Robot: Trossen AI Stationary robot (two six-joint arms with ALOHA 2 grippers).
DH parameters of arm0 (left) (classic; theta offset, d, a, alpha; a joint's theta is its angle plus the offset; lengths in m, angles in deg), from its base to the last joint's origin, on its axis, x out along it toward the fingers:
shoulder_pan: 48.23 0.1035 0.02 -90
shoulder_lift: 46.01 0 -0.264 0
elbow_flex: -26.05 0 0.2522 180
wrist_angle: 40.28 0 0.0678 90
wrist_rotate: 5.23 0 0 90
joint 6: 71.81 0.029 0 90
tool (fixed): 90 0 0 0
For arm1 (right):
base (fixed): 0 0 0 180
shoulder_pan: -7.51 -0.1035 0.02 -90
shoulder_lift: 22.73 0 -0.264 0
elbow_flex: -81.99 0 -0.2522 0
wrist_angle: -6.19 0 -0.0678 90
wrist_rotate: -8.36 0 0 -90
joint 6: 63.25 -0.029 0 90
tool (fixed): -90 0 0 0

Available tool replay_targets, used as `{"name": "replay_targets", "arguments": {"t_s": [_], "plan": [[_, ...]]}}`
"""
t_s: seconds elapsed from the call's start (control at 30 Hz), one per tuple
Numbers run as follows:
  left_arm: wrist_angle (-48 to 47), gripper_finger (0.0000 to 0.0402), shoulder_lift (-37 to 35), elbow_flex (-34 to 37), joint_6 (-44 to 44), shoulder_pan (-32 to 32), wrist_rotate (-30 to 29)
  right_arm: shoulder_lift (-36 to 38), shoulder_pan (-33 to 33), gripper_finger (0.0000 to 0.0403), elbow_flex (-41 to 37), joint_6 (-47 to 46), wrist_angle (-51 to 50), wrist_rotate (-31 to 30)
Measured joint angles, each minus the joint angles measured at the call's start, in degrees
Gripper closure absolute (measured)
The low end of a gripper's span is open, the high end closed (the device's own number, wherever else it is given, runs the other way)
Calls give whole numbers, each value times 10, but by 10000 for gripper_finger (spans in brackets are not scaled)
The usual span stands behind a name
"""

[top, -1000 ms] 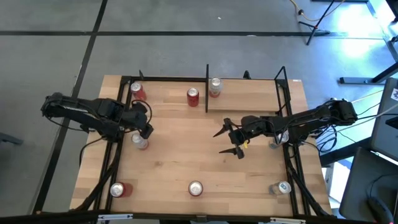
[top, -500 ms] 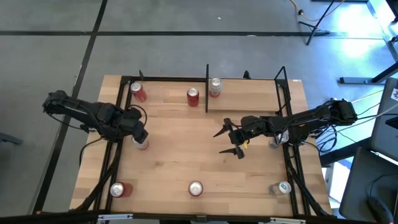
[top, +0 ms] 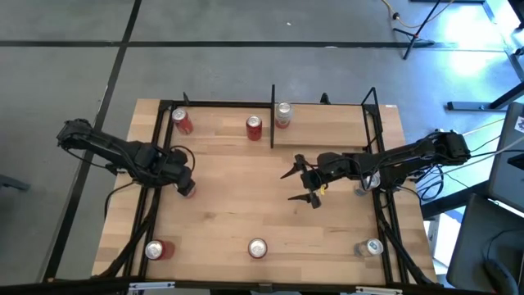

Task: Place canned beverage on shelf
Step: Put the pink white soda can on the shelf aligned with the other pink white soda can

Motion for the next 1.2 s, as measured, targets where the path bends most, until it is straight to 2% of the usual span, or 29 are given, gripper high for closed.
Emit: {"name": "replay_targets", "arguments": {"t_s": [0.3, 0.6, 0.7, 0.77, 0.87, 1.03, 1.2], "plan": [[66, 21, 0, 63, 15, 0, 47, 0, 0, 63, 0, 0, 0, 0], [120, 107, 0, 72, 75, 0, 34, 0, 0, 63, 0, -2, 0, 0], [150, 136, 0, 72, 105, 0, 26, 0, 0, 63, 0, -54, -1, 3], [180, 146, 1, 71, 124, 0, 14, 3, 0, 63, 1, -89, -15, 10], [228, 150, 8, 60, 154, 1, -3, 14, 0, 63, 5, -94, -58, 10], [282, 149, 66, 18, 213, 2, -14, 36, 0, 63, 0, -93, -127, 11], [290, 149, 176, -62, 292, 24, -20, 45, 0, 63, -42, -95, -68, 5]]}}
